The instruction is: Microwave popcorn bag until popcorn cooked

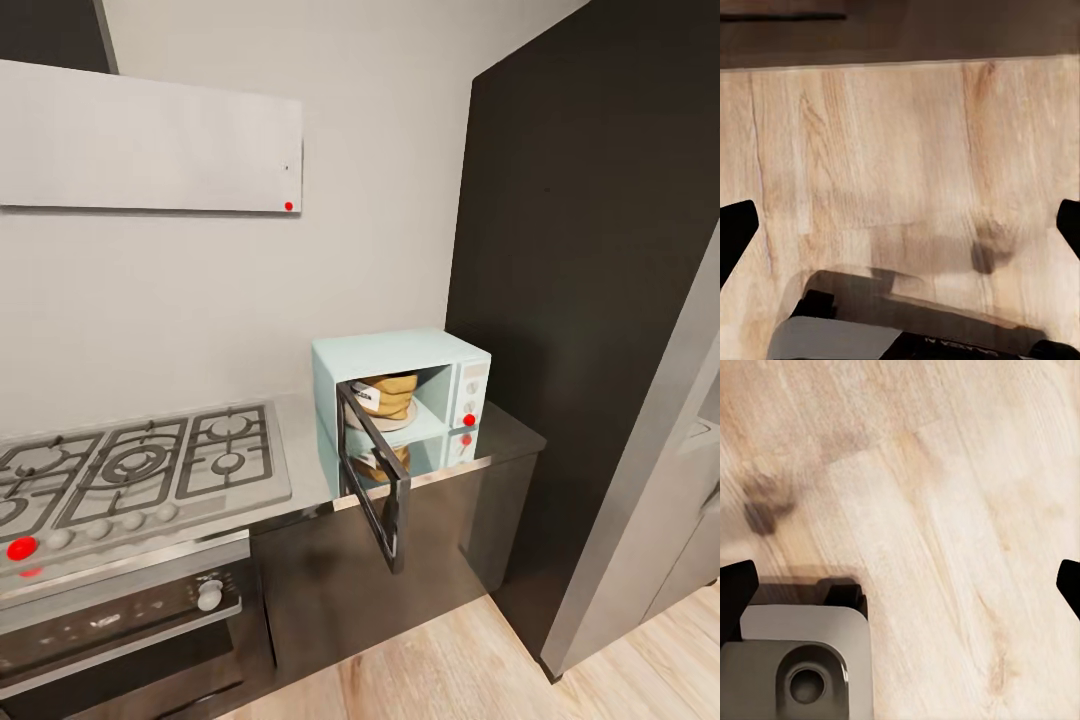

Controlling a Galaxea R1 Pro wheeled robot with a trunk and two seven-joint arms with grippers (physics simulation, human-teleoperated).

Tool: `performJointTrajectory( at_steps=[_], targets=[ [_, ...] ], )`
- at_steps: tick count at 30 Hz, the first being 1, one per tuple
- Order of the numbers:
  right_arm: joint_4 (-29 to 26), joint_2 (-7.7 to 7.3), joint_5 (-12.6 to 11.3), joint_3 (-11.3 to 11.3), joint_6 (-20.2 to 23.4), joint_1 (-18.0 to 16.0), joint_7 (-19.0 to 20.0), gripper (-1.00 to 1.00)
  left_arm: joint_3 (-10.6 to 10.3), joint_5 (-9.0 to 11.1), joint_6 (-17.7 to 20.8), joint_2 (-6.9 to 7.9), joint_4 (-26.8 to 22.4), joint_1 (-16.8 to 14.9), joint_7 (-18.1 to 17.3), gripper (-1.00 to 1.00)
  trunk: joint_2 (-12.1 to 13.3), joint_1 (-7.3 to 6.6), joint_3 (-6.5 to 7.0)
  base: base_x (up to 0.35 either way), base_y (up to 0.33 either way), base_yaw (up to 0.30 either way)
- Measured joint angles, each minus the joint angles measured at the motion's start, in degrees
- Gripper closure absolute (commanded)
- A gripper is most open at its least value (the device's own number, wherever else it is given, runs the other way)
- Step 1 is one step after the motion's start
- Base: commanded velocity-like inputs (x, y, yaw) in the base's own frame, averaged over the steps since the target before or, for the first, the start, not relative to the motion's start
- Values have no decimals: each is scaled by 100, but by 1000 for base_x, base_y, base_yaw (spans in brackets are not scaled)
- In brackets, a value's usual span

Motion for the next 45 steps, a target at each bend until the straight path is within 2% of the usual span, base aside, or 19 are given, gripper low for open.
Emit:
performJointTrajectory(
  at_steps=[1, 4, 5, 6, 7, 10, 14, 17, 19, 21, 23, 24, 26, 29, 31, 32, 34, 45],
  targets=[
    [0, 0, 0, 0, 4, 0, -1, -100, 2, -2, 39, -8, -141, -71, -67, -100, 0, 0, 0, 0, 0, 0],
    [0, 0, 0, 0, 8, 0, -3, -100, -3, -11, 702, -22, -1036, -168, -179, -100, 0, 0, 0, 0, 0, 0],
    [0, -2, 0, 0, 5, 0, -6, -100, -3, -11, 1064, -26, -1430, -178, -196, -100, 0, 0, 0, 0, 0, 0],
    [0, -6, 0, 0, 3, 0, -8, -100, -7, -5, 1662, -37, -2159, -186, -216, -100, 0, 0, 0, 0, 0, 0],
    [0, -12, -1, 0, 2, 0, -12, -100, -10, -3, 1972, -49, -2702, -190, -224, -100, 0, 0, 0, 0, 0, 0],
    [0, -11, 0, 0, 12, 0, -77, -100, -151, 15, 2365, -55, -3595, -191, -233, -100, 0, 0, 0, 0, 0, 0],
    [0, -13, 0, 0, 22, 0, -298, -100, -303, 25, 2746, -63, -4362, -232, -238, -100, 0, 0, -1, 0, 0, 0],
    [0, -7, 0, 1, 27, 0, -362, -100, -328, 26, 2844, -70, -4558, -522, -238, -100, 0, 0, -1, 0, 0, 0],
    [0, -3, 0, 1, 50, 0, -381, -100, -355, 27, 2867, -71, -4588, -875, -241, -100, 0, 0, 0, 0, 0, 0],
    [0, -1, 0, 0, 65, 0, -436, -100, -587, 33, 2931, -71, -4595, -1195, -279, -100, 0, 0, 0, 0, 0, 0],
    [0, 0, 0, 1, 64, 0, -489, -100, -955, 47, 3017, -71, -4603, -1490, -435, -100, 0, 0, -1, 0, 0, 0],
    [0, 0, 0, 1, 59, 0, -509, -100, -1293, 84, 3009, -112, -4604, -1616, -670, -100, 0, 0, -1, 0, 0, 0],
    [0, 0, 0, 1, 52, 0, -516, -100, -1633, 63, 2951, -144, -4580, -1658, -837, -100, 0, 0, -1, 0, 0, 0],
    [0, -2, 0, 1, 46, 0, -520, -100, -2266, -21, 2400, -156, -4562, -1681, -923, -100, 0, 0, -1, 0, 0, 0],
    [0, -5, 0, 1, 34, 0, -520, -100, -2631, -52, 2189, -149, -4517, -1683, -926, -100, 0, 0, -1, 0, 0, 0],
    [0, -7, 0, 1, 32, 0, -520, -100, -2740, -80, 2086, -144, -4484, -1684, -930, -100, 0, 0, -1, 0, 0, 0],
    [0, 5, 7, 18, 71, 0, -540, -100, -2750, -106, 2135, -96, -4488, -1668, -893, -100, 0, 0, -1, 0, 0, 0],
    [0, -9, 8, 19, 74, 35, -589, -100, -2758, -106, 2106, -70, -4535, -1650, -892, -100, 0, 0, -1, 0, 65, 0]
  ],
)
